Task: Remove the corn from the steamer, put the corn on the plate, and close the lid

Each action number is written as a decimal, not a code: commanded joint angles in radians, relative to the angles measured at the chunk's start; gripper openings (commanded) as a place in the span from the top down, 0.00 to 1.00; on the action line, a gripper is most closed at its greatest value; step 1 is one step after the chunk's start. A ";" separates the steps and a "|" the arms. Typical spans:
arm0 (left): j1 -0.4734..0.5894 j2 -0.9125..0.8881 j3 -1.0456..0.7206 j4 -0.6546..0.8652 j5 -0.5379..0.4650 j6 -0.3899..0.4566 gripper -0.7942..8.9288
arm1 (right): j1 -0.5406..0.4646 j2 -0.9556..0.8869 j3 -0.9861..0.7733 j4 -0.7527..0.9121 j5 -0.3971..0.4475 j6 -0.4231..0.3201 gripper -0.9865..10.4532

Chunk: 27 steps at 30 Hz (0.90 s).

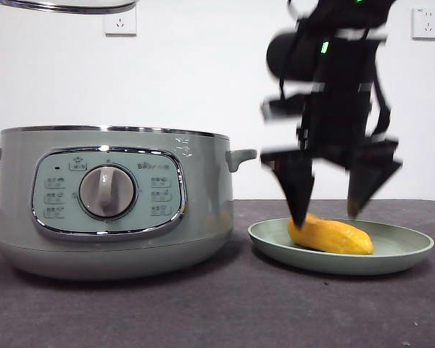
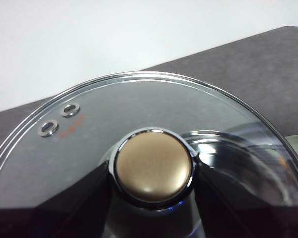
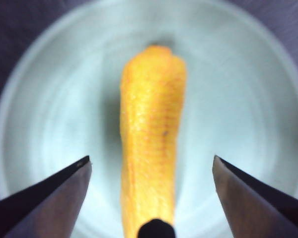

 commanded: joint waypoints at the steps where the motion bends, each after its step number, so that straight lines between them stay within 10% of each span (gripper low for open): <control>1: 0.001 0.015 0.010 0.052 0.043 -0.035 0.93 | 0.001 -0.089 -0.002 -0.005 -0.001 0.010 0.56; 27: -0.046 0.453 0.010 0.148 0.183 -0.071 0.93 | -0.039 -0.532 -0.002 -0.158 0.010 0.010 0.56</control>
